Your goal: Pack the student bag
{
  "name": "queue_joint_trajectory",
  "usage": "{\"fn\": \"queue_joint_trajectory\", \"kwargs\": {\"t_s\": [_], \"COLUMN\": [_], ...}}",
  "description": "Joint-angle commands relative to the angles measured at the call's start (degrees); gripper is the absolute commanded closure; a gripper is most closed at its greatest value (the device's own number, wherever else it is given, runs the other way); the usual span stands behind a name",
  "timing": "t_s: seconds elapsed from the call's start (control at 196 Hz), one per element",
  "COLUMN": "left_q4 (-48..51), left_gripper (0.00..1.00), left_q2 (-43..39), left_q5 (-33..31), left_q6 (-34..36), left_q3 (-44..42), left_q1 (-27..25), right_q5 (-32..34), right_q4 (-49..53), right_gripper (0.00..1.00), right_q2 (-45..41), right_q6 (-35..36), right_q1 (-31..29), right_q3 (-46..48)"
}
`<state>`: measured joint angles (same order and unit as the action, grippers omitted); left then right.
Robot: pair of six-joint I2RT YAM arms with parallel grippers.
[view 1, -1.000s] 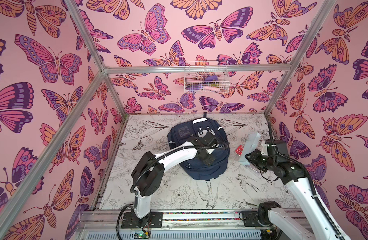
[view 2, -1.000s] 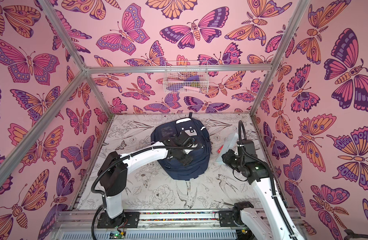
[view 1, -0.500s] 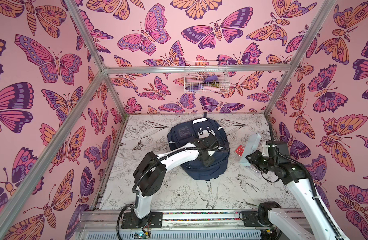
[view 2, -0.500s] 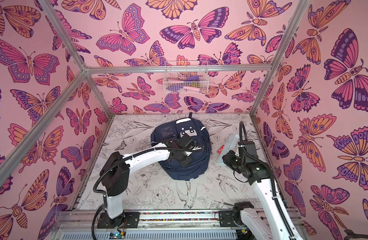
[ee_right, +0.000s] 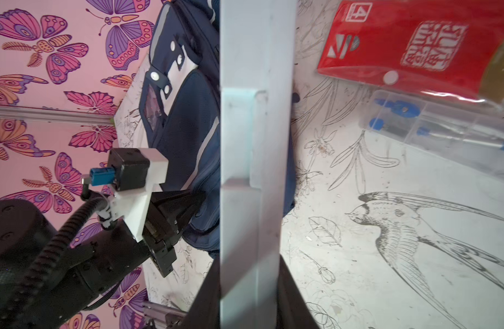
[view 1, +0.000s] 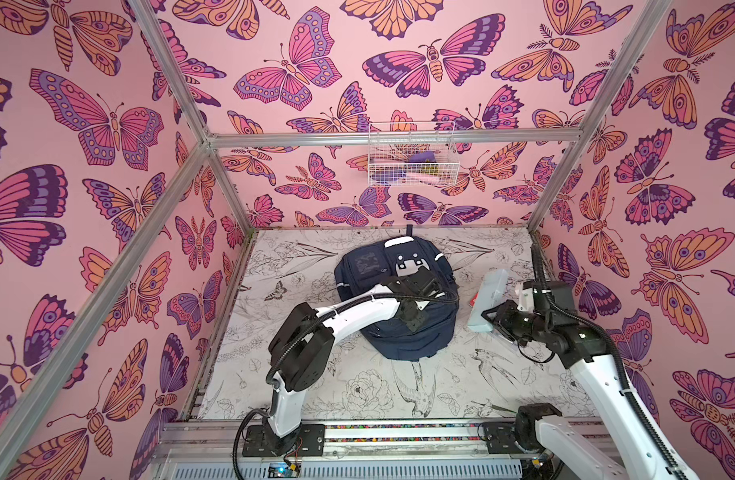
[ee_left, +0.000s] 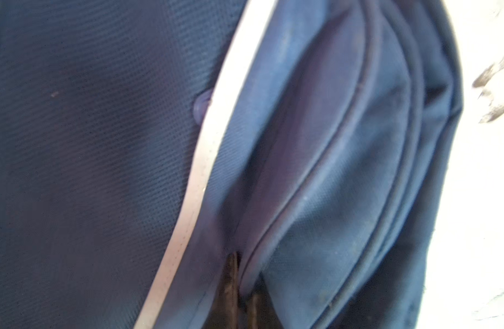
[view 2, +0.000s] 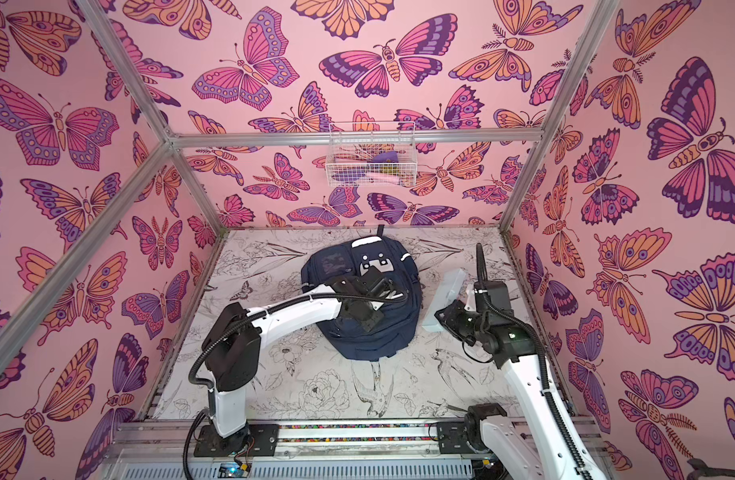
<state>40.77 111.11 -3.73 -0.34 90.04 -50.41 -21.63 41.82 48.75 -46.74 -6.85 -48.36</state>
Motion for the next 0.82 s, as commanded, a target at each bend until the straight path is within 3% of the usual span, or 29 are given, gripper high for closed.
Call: {"fn": "queue_joint_trajectory", "kwargs": {"t_s": [0.0, 0.199, 0.388, 0.526, 0.812], "left_q4": [0.53, 0.07, -1.87, -2.63, -5.53], "left_gripper": [1.00, 1.00, 1.00, 1.00, 1.00], "left_q2": [-4.46, -7.91, -10.41, -11.43, -12.80], "left_q5": [2.21, 12.11, 21.42, 22.83, 26.59], "left_q6": [-2.75, -6.81, -9.19, -9.37, -11.34], "left_q3": [2.97, 4.45, 2.87, 1.56, -0.03], "left_q1": [2.55, 7.42, 10.19, 11.33, 12.68], "right_q5": [-5.02, -4.52, -2.85, -0.36, -0.23], "right_q4": [-5.88, -15.43, -24.88, -31.82, -42.30], "right_gripper": [0.95, 0.94, 0.94, 0.95, 0.97], "right_q2": [-2.07, -1.99, 5.00, 12.22, 29.11], "right_q6": [-4.04, -10.84, -14.21, -15.18, -16.21], "right_q1": [-0.64, -5.83, -13.97, -17.86, -18.46], "right_q3": [3.42, 8.98, 9.79, 8.63, 3.25]}}
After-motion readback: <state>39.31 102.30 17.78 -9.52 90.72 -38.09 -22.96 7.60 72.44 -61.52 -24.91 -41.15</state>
